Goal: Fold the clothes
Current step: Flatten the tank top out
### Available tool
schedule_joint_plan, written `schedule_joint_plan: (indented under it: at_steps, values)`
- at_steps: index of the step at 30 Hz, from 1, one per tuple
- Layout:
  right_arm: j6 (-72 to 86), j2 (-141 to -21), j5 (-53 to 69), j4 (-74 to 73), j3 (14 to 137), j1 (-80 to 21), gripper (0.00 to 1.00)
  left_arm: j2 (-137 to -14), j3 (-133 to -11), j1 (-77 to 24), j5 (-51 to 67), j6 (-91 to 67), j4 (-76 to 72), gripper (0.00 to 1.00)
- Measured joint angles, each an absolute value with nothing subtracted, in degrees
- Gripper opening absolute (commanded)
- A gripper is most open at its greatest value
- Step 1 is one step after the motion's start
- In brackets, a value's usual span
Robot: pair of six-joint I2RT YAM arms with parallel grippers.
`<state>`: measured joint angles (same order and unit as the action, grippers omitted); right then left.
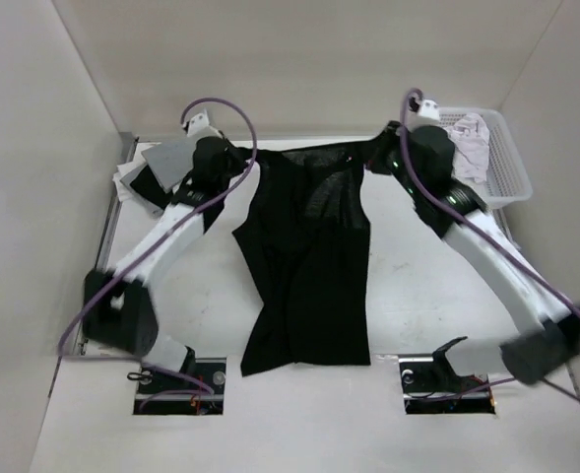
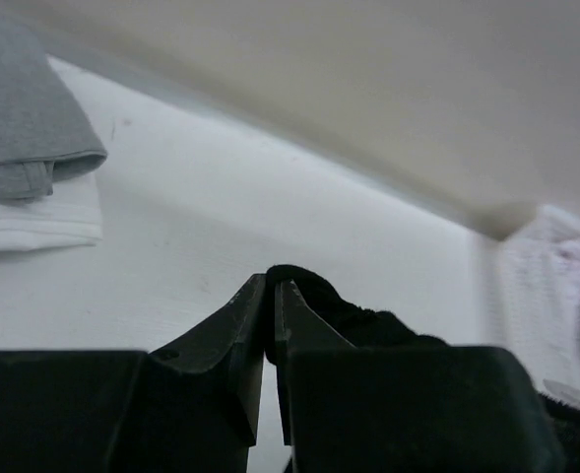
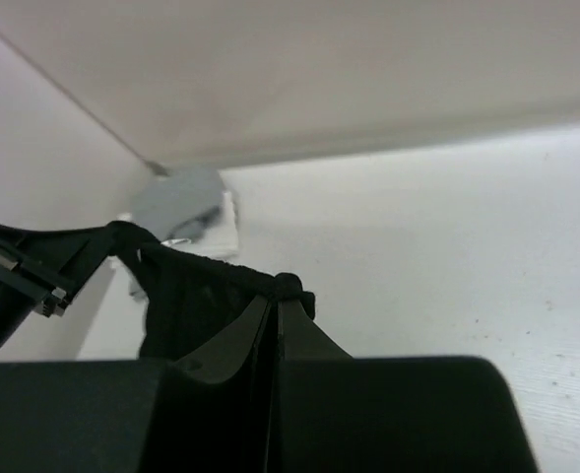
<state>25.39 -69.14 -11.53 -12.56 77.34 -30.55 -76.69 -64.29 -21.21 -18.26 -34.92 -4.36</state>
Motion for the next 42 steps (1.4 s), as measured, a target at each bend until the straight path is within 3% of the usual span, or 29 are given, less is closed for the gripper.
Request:
schedule_joint_plan:
  at_steps: [1, 2, 3, 5, 7, 9, 10, 12, 14, 16, 19, 21, 23, 27, 42]
  values:
    - [26.55, -74.74, -8.45, -11.66, 78.54, -27.51, 0.04, -84.29, -67.68, -19.77, -17.08, -35.00, -3.86, 0.10]
    - [27.70, -82.39, -5.89, -11.18, 81.34, -23.92, 0.12, -91.39, -71.24, -18.57, -16.12, -35.03, -4.58, 0.26]
    - [28.51, -88.64, -4.21, -10.74, 84.58, -21.63, 0.26, -95.11, -73.76, -17.89, -15.75, -34.94, -3.29, 0.35]
    - [30.59, -99.79, -1.78, -12.56, 90.72, -17.34, 0.41, -104.79, -83.46, -16.60, -14.20, -34.63, -0.14, 0.47]
    - [31.86, -108.90, 0.21, -15.11, 100.68, -14.81, 0.45, -109.21, -88.68, -15.92, -13.67, -34.37, -0.16, 0.47]
    - [32.86, -112.22, 0.60, -14.20, 103.07, -12.80, 0.43, -108.47, -88.40, -15.53, -13.69, -34.20, 0.82, 0.43]
    - [33.17, -111.50, 0.58, -14.55, 101.60, -12.36, 0.38, -106.43, -86.21, -15.55, -13.87, -34.24, -0.75, 0.38]
    - [33.69, -106.10, 0.01, -11.27, 92.88, -12.64, 0.12, -97.12, -74.04, -16.78, -15.38, -34.59, -3.62, 0.27]
    - [35.33, -96.01, -0.78, -6.46, 77.84, -15.70, 0.00, -87.37, -61.17, -20.10, -17.69, -35.46, -7.11, 0.15]
    - [38.24, -84.31, -1.32, 1.67, 60.25, -21.63, 0.00, -77.34, -47.37, -25.32, -19.62, -36.64, -8.75, 0.10]
    - [40.16, -76.42, -1.56, 4.60, 48.53, -28.40, 0.02, -64.10, -29.52, -33.41, -20.62, -41.36, -2.68, 0.11]
    - [41.06, -70.32, -2.68, 5.85, 40.14, -33.34, 0.05, -53.34, -22.33, -37.65, -21.56, -47.97, 8.38, 0.23]
    - [41.52, -65.58, -4.12, 6.00, 35.55, -35.79, 0.09, -47.86, -21.85, -41.78, -22.83, -53.71, 15.77, 0.32]
    - [42.04, -54.83, -6.83, 3.57, 29.30, -42.54, 0.14, -42.65, -23.51, -49.34, -24.05, -66.06, 31.33, 0.37]
    - [43.59, -49.10, -11.20, -1.63, 23.42, -47.00, 0.19, -49.41, -23.66, -60.60, -17.74, -78.87, 46.00, 0.29]
